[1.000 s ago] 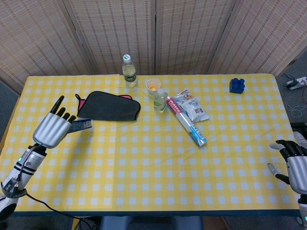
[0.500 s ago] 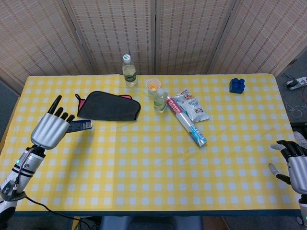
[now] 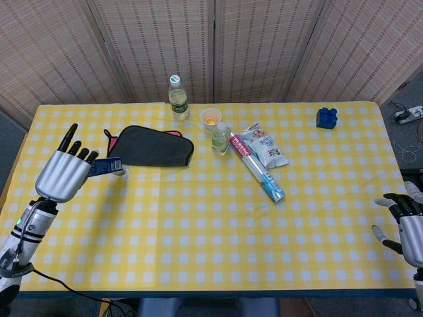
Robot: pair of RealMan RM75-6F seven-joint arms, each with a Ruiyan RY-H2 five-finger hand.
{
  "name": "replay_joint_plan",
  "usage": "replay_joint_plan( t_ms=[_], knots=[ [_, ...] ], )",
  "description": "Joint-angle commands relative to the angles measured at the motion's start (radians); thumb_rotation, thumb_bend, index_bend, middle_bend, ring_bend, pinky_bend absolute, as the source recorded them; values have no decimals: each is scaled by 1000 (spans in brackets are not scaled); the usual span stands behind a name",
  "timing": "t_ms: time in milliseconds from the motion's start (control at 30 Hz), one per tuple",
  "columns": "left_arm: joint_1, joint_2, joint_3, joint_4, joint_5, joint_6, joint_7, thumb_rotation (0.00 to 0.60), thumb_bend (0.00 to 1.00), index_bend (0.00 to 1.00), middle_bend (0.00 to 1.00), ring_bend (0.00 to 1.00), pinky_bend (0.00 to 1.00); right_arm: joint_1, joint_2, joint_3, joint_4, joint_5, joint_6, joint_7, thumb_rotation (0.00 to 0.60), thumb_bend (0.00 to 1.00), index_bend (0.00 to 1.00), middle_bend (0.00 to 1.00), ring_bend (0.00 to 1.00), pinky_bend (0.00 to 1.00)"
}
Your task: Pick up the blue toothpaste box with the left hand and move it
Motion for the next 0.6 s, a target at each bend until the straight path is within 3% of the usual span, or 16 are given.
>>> replay_joint_plan(
  t_ms=[33, 600],
  knots=[
    [13, 19, -23, -4, -13, 35, -16, 600, 266, 462, 545, 336, 0, 1, 0, 0, 1, 0, -1, 1, 600, 208, 314, 277, 209, 318],
    [64, 88, -64, -26, -22, 136, -83, 600, 266, 462, 543, 333, 0, 8, -4, 1, 3, -3, -10, 0, 600, 208, 314, 277, 210, 318]
  ],
)
